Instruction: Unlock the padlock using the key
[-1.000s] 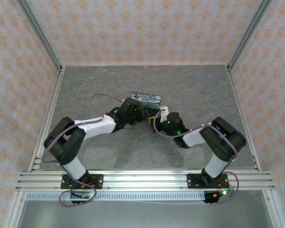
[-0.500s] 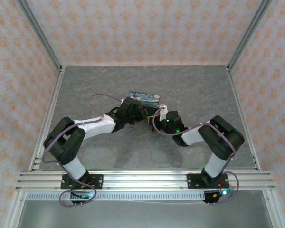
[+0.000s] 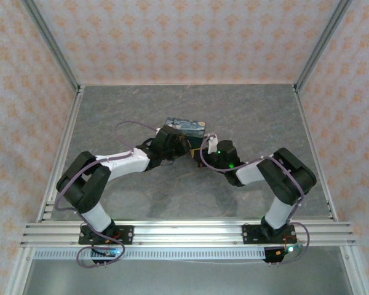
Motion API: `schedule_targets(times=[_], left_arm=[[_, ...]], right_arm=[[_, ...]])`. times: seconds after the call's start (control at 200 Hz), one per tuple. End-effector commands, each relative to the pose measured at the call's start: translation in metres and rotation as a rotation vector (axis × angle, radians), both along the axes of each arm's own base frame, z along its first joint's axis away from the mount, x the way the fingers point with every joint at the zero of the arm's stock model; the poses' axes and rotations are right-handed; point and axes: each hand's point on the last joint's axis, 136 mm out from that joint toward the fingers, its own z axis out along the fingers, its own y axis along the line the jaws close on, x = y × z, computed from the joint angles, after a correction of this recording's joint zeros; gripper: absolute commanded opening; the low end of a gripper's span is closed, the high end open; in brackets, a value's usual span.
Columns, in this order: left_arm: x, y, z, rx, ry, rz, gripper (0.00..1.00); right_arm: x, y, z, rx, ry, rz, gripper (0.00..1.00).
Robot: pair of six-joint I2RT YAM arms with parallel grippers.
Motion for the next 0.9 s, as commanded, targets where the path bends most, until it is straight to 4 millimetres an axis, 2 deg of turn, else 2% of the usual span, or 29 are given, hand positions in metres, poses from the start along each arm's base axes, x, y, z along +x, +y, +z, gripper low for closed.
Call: schedule_targets(times=[0.0, 0.485, 0.896], left_arm=[[-0.016, -0.018, 0.012, -0.046, 0.009, -0.082, 0.27], [-0.016, -0.018, 0.012, -0.043, 0.009, -0.08, 0.27], [-0.015, -0.019, 0.013, -0.046, 0.007, -0.084, 0.27]], right_arm=[[0.021, 0.008, 0.037, 0.089, -0.09, -0.011, 0.0], [0.019, -0.005, 0.031, 0.09, -0.051, -0.023, 0.0], [0.009, 0.002, 0.031, 0.112, -0.034, 0.039, 0.0]])
